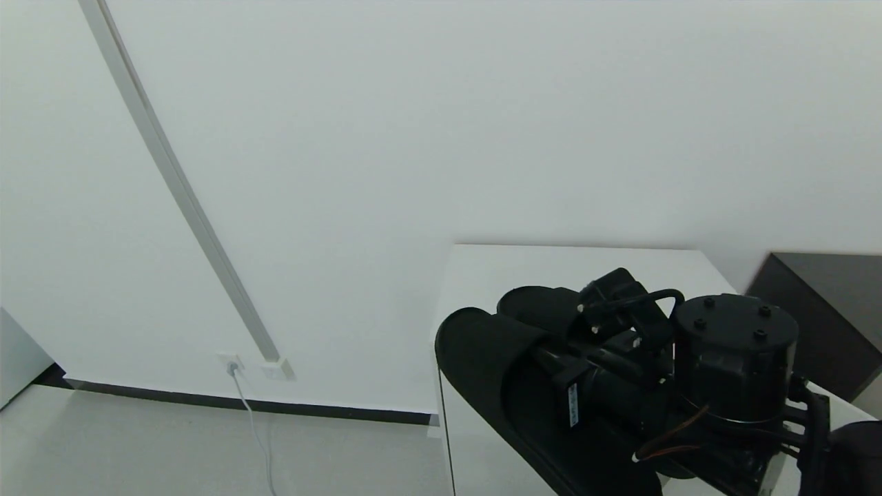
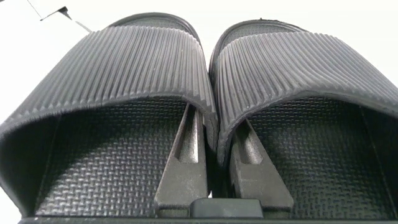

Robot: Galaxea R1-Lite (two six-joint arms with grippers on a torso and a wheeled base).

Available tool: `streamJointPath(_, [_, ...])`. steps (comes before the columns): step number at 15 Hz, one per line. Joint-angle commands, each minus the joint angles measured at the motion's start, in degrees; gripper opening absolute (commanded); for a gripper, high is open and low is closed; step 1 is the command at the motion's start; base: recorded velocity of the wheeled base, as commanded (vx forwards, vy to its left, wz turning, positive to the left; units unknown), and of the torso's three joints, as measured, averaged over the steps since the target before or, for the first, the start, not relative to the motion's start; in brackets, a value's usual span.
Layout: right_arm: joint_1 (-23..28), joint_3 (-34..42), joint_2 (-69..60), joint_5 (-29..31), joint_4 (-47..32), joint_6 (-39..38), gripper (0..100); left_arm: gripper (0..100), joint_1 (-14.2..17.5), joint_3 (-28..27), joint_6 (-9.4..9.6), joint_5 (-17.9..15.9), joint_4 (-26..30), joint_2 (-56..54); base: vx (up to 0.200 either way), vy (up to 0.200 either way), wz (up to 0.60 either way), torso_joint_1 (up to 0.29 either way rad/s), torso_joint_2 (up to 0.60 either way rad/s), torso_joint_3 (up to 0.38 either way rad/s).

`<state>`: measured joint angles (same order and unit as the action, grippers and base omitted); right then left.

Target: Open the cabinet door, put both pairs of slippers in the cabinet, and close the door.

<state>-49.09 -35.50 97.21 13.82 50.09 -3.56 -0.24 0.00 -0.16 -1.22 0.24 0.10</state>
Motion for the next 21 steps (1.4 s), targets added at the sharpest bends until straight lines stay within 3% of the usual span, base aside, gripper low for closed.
streamJointPath(1, [0.05, 0.25, 0.0, 0.06, -0.08, 0.04, 0, 0, -0.02, 0.0, -0.02, -0.01, 0.02, 0.08, 0.0, 0.0, 0.0, 0.0, 0.0, 0.0])
streamJointPath(4, [0.05, 0.25, 0.0, -0.2, -0.08, -0.13, 0, 0, -0.02, 0.0, -0.02, -0.01, 0.02, 0.08, 0.0, 0.0, -0.6, -0.024, 0.07, 0.038])
streamJointPath(13, [0.05, 0.43, 0.09, -0.29, -0.08, -0.04, 0, 0, -0.02, 0.0, -0.02, 0.08, 0.02, 0.08, 0.0, 0.0, 0.0, -0.012, 0.04, 0.017])
streamJointPath(21, [-0.13, 0.52, 0.09, -0.29, -0.08, -0.04, 0, 0, 0.07, 0.0, 0.07, 0.08, 0.02, 0.08, 0.0, -0.2, 0.0, 0.004, 0.0, 0.004])
